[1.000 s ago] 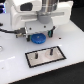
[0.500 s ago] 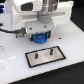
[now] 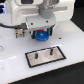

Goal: Insert the blue gear onto the right peg, followed by the red gear

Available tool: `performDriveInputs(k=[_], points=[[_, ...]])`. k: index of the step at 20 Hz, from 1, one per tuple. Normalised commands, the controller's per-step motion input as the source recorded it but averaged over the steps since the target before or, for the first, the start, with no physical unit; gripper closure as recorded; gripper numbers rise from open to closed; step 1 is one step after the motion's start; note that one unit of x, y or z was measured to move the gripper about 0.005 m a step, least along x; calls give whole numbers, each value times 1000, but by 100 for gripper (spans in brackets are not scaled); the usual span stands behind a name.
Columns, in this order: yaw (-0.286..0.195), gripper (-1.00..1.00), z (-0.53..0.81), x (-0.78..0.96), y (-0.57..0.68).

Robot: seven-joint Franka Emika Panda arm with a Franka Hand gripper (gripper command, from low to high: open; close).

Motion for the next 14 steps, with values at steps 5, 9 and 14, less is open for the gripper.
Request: performDriveInputs(k=[5,9,14], points=[[0,100,417,581,-51],[0,100,439,593,-32],[0,100,404,509,8]])
